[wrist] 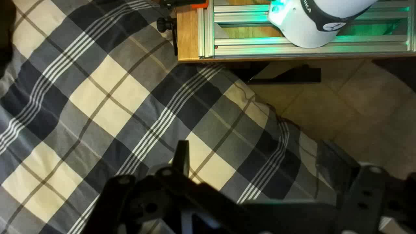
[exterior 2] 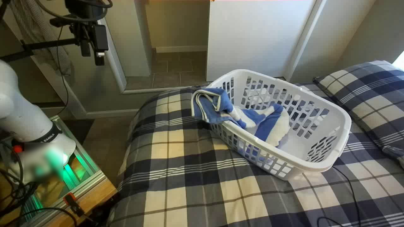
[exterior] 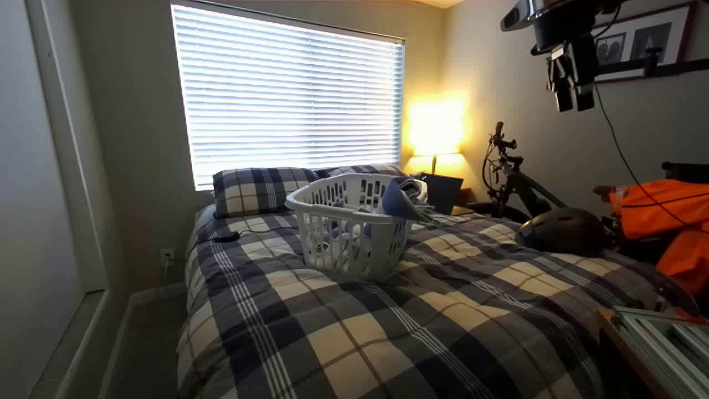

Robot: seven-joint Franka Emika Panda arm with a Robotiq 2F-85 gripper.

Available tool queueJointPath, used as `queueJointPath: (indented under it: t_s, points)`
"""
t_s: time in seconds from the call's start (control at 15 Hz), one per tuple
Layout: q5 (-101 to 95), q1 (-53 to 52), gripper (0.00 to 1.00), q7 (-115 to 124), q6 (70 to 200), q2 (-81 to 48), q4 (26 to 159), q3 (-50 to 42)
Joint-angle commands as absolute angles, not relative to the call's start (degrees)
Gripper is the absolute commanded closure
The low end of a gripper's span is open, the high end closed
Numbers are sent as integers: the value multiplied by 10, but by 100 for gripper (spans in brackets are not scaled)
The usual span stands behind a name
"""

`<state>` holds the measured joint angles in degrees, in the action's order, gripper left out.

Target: Remove the towel from the laundry basket

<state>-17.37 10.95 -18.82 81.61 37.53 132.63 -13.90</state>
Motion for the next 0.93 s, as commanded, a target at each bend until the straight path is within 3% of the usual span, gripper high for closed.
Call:
queueJointPath:
  t_s: [0.0,0.87]
  points:
    - [-177,98,0,-183,813,377,1325,-147]
    - [-170,96,0,-175,823,361,1315,-148]
